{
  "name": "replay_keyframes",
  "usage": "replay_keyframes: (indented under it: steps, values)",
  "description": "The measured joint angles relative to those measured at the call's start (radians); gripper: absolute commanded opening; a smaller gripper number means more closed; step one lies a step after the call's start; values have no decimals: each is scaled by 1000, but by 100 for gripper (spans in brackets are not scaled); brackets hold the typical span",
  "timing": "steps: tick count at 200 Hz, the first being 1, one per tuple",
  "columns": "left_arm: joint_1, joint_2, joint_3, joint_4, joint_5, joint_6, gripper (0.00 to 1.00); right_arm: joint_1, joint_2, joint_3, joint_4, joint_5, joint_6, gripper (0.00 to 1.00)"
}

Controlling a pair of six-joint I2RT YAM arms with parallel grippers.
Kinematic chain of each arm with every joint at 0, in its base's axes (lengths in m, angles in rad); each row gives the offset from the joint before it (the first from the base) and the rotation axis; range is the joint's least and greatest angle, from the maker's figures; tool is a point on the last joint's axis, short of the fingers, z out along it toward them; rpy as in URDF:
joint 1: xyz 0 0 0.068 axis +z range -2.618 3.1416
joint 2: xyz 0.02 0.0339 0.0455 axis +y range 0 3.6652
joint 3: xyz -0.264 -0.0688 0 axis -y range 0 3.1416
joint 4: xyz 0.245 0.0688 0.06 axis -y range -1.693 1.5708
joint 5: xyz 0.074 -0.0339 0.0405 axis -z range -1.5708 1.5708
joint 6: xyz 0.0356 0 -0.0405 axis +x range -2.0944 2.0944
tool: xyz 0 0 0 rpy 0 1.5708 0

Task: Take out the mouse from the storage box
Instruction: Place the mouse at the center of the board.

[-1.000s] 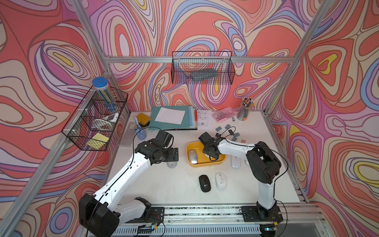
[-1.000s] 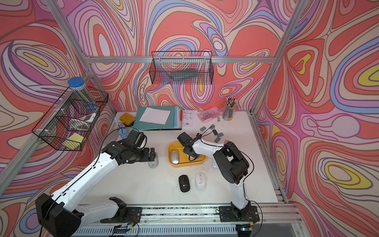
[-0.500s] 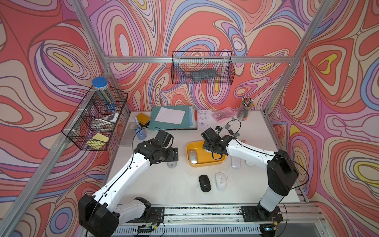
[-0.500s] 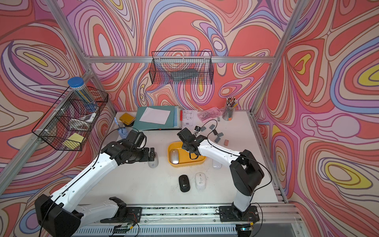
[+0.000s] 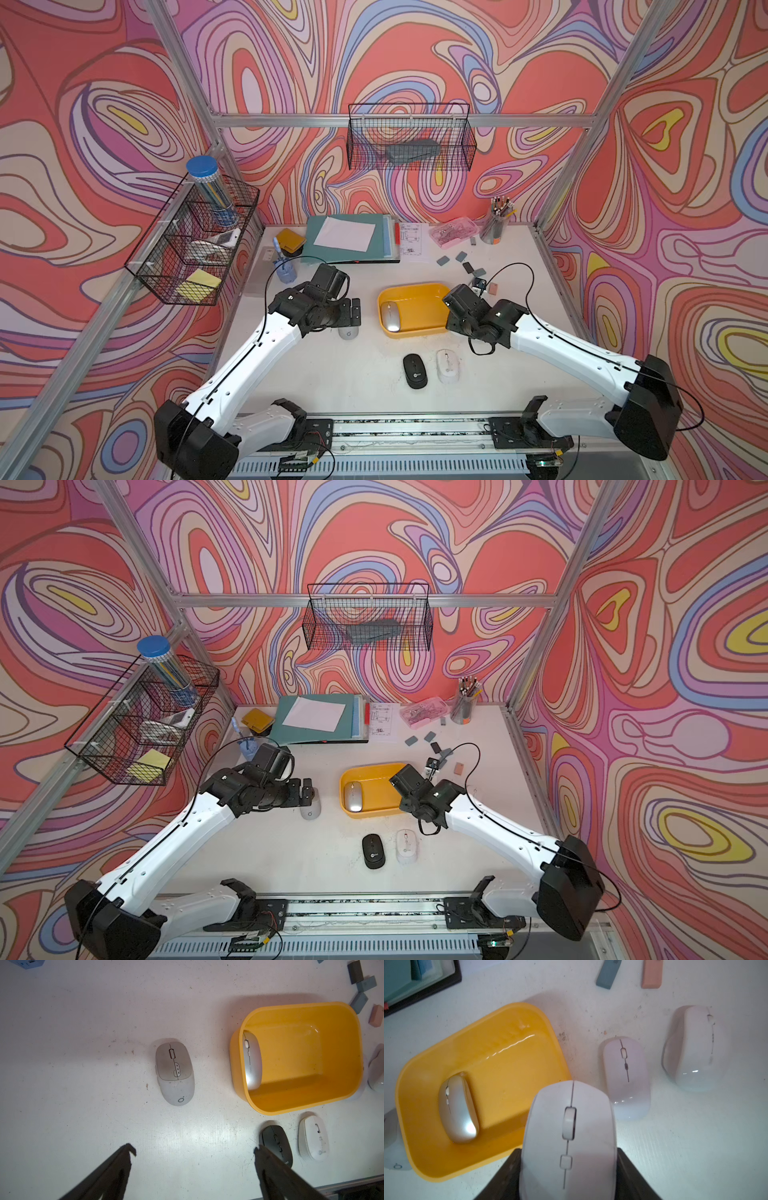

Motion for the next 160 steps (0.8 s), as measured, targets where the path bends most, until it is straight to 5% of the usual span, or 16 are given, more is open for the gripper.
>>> replay_keyframes:
  steps: [73, 129, 160]
  values:
    - [0, -14, 0, 0, -40, -12, 97, 411, 460, 324, 62, -74, -18, 38]
    - [0, -72, 0, -1, -127, -39, 97, 444, 672, 390, 119, -147, -28, 40]
    - [6, -71, 0, -1, -142, -42, 97, 444, 697, 408, 121, -165, -28, 56]
